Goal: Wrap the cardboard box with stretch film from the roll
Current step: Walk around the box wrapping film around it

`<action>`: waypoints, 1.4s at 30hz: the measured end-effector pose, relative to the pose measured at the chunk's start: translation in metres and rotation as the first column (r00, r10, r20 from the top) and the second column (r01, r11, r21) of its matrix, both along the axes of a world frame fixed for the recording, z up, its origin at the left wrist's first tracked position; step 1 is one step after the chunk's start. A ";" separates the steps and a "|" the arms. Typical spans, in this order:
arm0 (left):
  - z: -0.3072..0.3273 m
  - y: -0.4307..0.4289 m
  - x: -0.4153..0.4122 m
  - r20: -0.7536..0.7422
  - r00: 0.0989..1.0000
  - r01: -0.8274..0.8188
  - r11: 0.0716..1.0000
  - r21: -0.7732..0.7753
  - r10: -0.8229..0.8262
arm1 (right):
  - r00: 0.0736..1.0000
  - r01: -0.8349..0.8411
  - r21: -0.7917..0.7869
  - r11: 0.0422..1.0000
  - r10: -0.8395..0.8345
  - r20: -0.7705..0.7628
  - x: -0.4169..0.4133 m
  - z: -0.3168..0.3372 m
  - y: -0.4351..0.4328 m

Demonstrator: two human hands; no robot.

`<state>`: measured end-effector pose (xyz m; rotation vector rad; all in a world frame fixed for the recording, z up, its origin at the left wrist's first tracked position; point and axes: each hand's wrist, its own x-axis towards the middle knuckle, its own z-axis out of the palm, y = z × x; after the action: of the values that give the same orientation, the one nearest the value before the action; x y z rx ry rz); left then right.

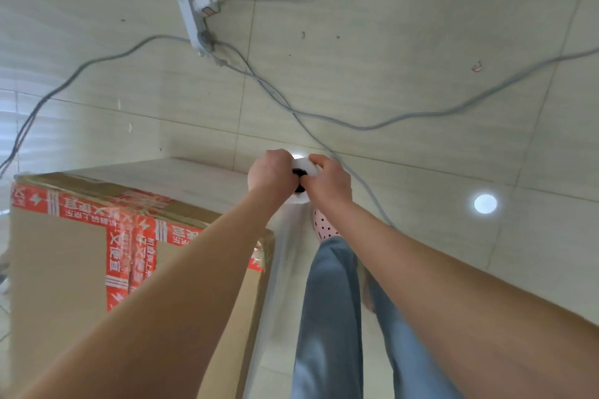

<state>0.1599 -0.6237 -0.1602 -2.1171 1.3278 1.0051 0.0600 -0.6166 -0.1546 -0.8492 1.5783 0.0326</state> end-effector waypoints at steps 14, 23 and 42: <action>-0.004 -0.013 0.066 -0.039 0.999 0.032 0.997 -0.070 -0.035 | 0.984 -0.180 -0.050 0.982 0.179 -0.022 0.062 0.002 -0.028; -0.005 -0.021 0.098 -0.017 0.934 -0.357 0.924 -0.140 0.358 | 0.991 -0.134 -0.128 0.983 0.135 0.003 0.093 0.002 -0.040; 0.008 -0.064 0.134 0.036 0.997 0.068 0.997 0.021 -0.068 | 0.946 -0.320 -0.123 0.939 0.324 0.010 0.139 -0.007 -0.076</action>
<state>0.2937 -0.6876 -0.1524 -2.0520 1.3577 0.9435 0.1994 -0.6927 -0.1617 -1.1926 1.4087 0.1604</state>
